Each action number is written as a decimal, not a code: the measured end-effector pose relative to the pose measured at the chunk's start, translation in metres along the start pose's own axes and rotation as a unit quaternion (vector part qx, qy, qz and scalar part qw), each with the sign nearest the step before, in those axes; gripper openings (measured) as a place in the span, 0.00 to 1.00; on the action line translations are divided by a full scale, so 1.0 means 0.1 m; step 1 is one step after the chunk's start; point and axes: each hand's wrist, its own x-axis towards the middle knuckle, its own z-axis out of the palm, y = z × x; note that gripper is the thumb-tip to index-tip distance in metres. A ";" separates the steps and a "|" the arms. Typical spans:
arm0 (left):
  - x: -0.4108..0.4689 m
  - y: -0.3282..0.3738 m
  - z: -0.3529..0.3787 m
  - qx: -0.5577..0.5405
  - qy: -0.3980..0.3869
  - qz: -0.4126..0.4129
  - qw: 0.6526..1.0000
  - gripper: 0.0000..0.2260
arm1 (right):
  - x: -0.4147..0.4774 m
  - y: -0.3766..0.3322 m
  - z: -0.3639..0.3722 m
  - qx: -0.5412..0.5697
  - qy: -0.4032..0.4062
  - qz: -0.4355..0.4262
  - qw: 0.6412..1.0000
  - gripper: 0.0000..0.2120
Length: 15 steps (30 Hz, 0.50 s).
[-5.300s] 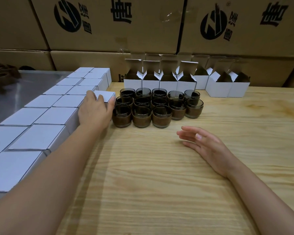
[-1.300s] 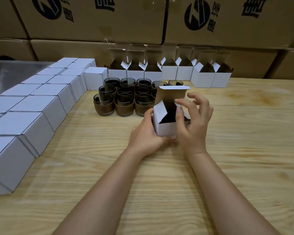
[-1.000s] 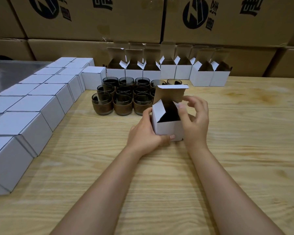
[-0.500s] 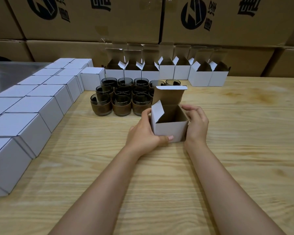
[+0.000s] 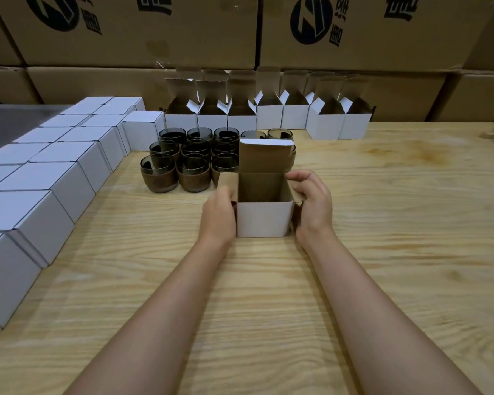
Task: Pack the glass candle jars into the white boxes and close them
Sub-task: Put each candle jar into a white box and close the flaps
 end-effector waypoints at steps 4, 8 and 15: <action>0.01 0.02 -0.04 -0.095 -0.024 0.044 0.994 0.08 | 0.03 -0.02 -0.06 0.052 -0.072 0.037 0.995 0.16; -0.02 0.03 -0.06 -0.113 -0.036 0.134 0.984 0.16 | 0.04 -0.07 -0.12 0.067 -0.141 0.039 0.987 0.22; 0.01 0.03 -0.08 -0.077 -0.094 0.138 0.983 0.21 | 0.04 -0.11 -0.14 -0.016 -0.147 0.053 0.988 0.26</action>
